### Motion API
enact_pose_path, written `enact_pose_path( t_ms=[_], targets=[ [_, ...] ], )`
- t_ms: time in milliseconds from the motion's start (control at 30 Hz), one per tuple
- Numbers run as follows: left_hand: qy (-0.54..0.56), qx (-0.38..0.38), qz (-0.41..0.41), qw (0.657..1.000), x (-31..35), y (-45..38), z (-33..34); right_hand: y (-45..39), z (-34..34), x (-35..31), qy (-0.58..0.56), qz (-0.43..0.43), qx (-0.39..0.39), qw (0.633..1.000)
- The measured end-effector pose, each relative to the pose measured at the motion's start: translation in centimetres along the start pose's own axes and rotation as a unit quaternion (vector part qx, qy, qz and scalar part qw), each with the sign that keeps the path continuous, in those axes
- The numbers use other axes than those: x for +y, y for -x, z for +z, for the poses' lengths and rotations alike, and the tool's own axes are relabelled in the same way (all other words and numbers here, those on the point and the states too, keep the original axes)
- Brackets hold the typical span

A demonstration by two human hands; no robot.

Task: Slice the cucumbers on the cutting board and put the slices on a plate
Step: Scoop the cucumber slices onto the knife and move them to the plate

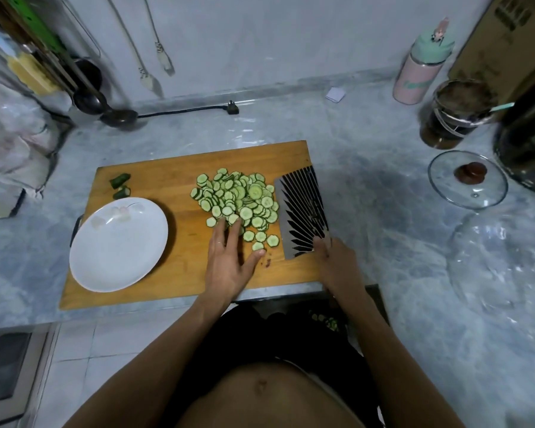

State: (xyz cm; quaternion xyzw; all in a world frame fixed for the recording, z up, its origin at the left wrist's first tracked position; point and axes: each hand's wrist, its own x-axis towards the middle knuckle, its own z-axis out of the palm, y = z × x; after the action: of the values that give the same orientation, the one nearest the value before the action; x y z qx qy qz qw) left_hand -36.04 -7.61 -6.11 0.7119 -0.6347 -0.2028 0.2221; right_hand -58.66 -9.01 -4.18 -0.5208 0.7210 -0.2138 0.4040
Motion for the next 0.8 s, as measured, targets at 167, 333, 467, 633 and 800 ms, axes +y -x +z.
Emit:
enact_pose_path(
  t_ms=[167, 333, 467, 633, 800],
  targets=[
    [0.031, 0.053, -0.022, 0.998, 1.2, -0.7, 0.4, 0.6, 0.7, -0.6, 0.015, -0.003, -0.001, 1.000],
    [0.032, 0.054, -0.050, 0.997, 2.7, -2.1, 1.7, 0.9, 1.4, -0.9, 0.013, 0.008, -0.023, 1.000],
    [0.058, 0.059, -0.092, 0.992, 3.8, -3.5, 2.3, 0.0, 2.6, -3.0, 0.018, -0.002, -0.016, 1.000],
    [0.039, 0.084, -0.074, 0.993, 4.0, -4.6, 2.4, 0.3, 3.4, -2.7, 0.040, 0.007, -0.051, 0.998],
    [-0.038, 0.075, -0.033, 0.996, 4.8, -5.5, 3.2, 0.3, 3.2, -1.5, -0.007, 0.000, -0.051, 0.999]
  ],
)
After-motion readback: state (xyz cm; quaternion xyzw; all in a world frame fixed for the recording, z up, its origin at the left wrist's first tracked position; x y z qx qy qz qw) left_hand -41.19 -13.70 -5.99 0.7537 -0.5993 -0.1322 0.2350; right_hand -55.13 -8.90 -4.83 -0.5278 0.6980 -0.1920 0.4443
